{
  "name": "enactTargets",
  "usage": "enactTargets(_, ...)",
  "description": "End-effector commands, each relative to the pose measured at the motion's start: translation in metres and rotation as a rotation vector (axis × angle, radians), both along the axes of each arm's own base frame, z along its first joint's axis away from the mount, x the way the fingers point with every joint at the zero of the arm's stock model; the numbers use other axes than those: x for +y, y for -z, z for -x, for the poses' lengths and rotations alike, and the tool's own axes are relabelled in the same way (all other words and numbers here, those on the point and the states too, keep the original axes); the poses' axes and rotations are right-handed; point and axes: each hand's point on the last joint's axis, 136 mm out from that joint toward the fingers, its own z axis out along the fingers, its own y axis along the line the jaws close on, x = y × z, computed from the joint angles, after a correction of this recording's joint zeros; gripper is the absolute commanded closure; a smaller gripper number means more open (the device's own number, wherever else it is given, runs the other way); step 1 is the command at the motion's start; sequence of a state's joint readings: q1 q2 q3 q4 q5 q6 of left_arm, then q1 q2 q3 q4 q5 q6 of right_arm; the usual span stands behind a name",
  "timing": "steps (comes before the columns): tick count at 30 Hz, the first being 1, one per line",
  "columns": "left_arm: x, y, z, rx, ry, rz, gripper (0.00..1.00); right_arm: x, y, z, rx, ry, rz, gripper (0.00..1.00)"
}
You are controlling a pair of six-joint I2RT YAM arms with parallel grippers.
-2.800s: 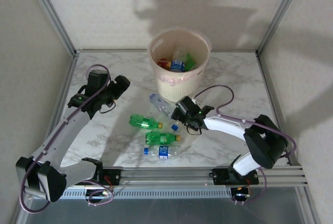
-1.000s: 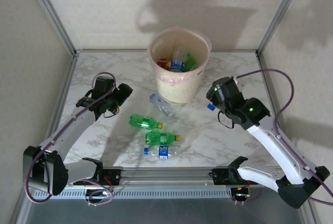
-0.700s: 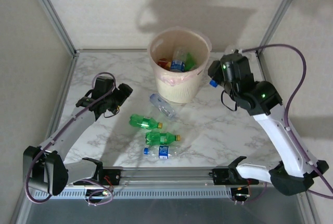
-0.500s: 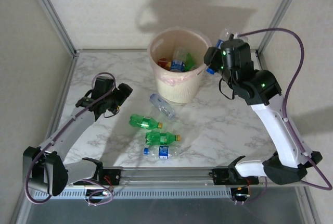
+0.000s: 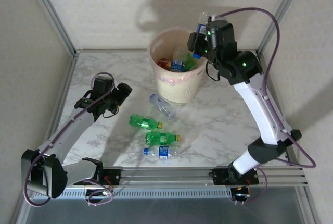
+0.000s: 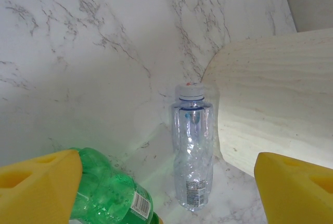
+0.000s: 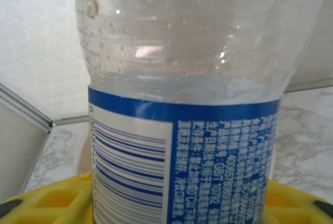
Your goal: Put the plastic bottles in the bin
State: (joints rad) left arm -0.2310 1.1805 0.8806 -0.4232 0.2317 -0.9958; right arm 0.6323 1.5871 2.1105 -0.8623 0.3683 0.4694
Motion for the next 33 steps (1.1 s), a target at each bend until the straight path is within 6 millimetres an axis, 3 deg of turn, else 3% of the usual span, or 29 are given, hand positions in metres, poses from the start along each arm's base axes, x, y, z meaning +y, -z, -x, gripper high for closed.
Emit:
enactTargets(1, 0.006, -0.010, -0.002, -0.012, -0.034, -0.004, 0.14, 0.007, -0.001, -0.014, -0.002, -0.026, 0.030, 0.46)
enactTargets(17, 0.008, 0.002, -0.003, 0.012, -0.049, -0.006, 0.14, 0.009, 0.071, -0.078, 0.161, 0.003, 0.122, 0.47)
enactTargets(22, 0.009, 0.005, -0.001, 0.022, -0.055, -0.010, 0.13, 0.005, 0.087, -0.082, 0.204, 0.025, 0.146, 0.42)
enactTargets(33, 0.016, 0.013, 0.011, 0.059, -0.082, -0.030, 0.09, -0.015, 0.086, -0.074, 0.220, 0.107, 0.165, 0.24)
